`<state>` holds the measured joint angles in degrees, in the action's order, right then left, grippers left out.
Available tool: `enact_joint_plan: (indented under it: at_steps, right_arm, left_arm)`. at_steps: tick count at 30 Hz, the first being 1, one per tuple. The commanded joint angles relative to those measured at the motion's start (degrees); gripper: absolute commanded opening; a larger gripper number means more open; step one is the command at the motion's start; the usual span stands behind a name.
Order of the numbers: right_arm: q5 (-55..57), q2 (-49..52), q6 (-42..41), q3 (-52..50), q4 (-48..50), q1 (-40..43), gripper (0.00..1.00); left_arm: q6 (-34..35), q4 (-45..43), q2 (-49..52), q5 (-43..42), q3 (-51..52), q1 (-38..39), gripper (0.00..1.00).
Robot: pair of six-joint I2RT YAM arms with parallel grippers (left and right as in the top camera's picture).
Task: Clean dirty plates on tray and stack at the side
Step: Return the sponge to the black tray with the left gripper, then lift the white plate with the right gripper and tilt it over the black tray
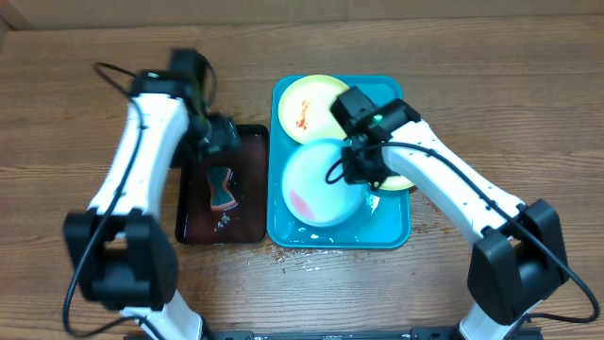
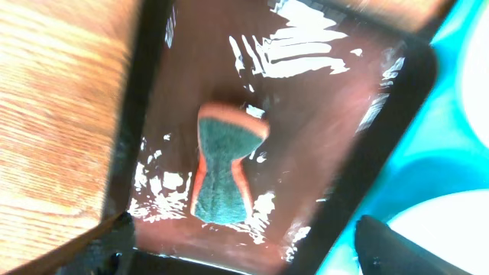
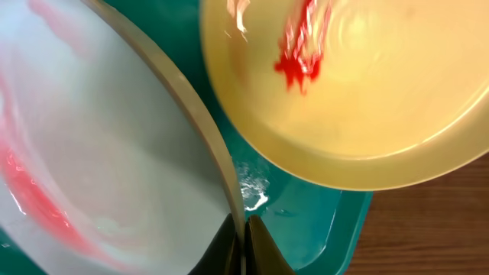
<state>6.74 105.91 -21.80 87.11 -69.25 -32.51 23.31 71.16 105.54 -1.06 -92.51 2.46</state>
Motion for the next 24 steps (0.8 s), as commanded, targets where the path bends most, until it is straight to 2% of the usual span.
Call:
enact_joint_plan:
  at_steps: [1,5,11,18,24]
  right_arm:
    - [9.3,-1.5,1.3,6.2,-0.4,-4.2,0.04]
    - [15.0,-1.5,2.1,9.0,2.6,-8.8,0.04]
    - [20.7,-1.2,2.5,8.3,12.6,-14.7,0.04]
    - [33.6,-1.0,2.0,8.0,20.1,-21.8,0.04]
    - [42.6,-0.7,1.9,8.0,22.8,-27.1,0.04]
  left_arm:
    - [-0.6,1.1,-5.7,-4.4,-5.6,-3.8,0.97]
    - [-0.6,1.4,-8.9,-7.7,-7.7,-7.5,1.0]
    - [-0.6,1.9,-10.9,-11.0,-7.8,-11.3,1.0]
    - [-0.6,2.3,-10.8,-12.5,-7.8,-12.6,1.0]
    - [-0.6,2.3,-10.8,-12.3,-7.8,-12.6,1.0]
